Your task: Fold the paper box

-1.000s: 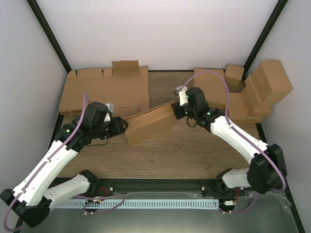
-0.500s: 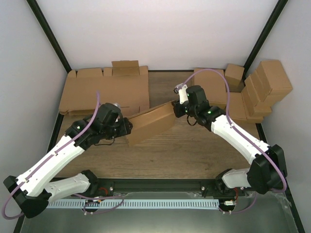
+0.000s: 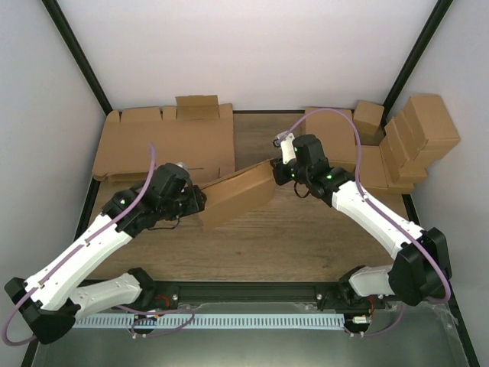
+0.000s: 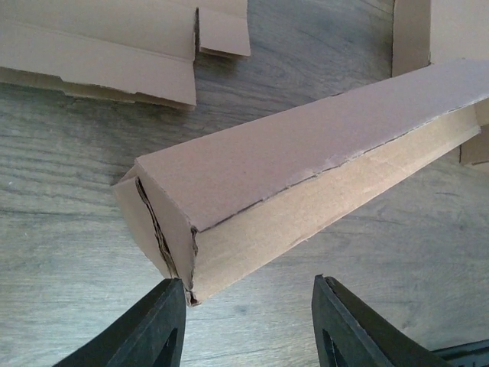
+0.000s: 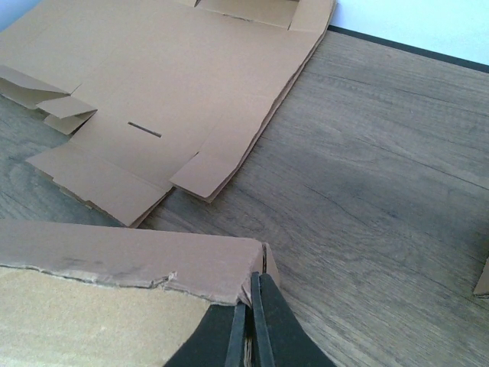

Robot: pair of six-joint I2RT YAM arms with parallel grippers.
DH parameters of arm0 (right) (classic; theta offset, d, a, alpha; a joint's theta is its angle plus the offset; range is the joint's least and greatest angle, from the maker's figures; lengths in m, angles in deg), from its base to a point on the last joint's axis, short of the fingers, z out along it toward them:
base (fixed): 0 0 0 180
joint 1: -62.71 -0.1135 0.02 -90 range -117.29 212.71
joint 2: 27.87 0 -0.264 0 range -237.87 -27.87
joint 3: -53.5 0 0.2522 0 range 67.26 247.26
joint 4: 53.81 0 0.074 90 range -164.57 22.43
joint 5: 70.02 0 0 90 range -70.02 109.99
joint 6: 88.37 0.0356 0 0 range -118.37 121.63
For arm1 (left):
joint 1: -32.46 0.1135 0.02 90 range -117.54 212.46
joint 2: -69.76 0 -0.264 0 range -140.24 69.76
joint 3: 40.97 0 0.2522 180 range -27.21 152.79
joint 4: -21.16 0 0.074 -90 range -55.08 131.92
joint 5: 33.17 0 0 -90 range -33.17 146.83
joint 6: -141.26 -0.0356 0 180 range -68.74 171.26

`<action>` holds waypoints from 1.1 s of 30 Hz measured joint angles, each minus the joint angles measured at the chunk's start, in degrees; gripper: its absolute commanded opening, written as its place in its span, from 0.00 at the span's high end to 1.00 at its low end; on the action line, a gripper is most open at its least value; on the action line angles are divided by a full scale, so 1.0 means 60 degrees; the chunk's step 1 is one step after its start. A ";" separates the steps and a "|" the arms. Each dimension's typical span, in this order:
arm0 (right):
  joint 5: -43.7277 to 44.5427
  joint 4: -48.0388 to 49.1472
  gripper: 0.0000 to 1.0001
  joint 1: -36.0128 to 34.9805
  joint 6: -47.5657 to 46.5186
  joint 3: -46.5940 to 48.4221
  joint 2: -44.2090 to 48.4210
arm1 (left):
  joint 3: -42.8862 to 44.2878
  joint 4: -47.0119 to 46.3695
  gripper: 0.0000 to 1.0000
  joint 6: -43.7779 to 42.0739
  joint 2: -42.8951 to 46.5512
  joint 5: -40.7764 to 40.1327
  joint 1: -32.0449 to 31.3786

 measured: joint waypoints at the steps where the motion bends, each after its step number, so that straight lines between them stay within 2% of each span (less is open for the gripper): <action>1: 0.0000 -0.0004 0.99 0.0000 0.0000 0.0000 0.0000 | -0.0004 0.0004 0.56 0.0029 -0.0015 -0.0004 0.0000; 6: 0.0000 -0.0007 0.99 -0.0004 -0.0004 0.0000 0.0004 | -0.0011 0.0011 0.68 0.0117 -0.0066 -0.0186 0.0000; 16: 0.0000 -0.0007 0.99 -0.0018 0.0000 0.0000 0.0007 | -0.0011 0.0193 0.66 0.0339 -0.0277 -0.1184 0.0000; 21: 0.0000 -0.0018 0.99 -0.0018 0.0004 0.0000 0.0015 | -0.0007 0.0404 0.69 0.0339 -0.0517 -0.1508 0.0000; 23: 0.0000 -0.0026 0.99 -0.0022 0.0004 0.0000 0.0015 | -0.0007 0.0455 0.75 0.0339 -0.0594 -0.1606 0.0000; 25: -0.0004 -0.0026 0.99 -0.0029 0.0007 0.0000 0.0015 | 0.0000 0.0503 0.91 0.0321 -0.0670 -0.1676 0.0000; 26: -0.0011 -0.0026 0.99 -0.0040 0.0007 0.0000 0.0015 | 0.0007 0.0495 0.96 0.0324 -0.0696 -0.1701 0.0000; 33: -0.0036 0.0018 0.99 -0.0117 0.0007 -0.0124 0.0160 | 0.0055 0.0517 0.96 0.0295 -0.0721 -0.1861 -0.0029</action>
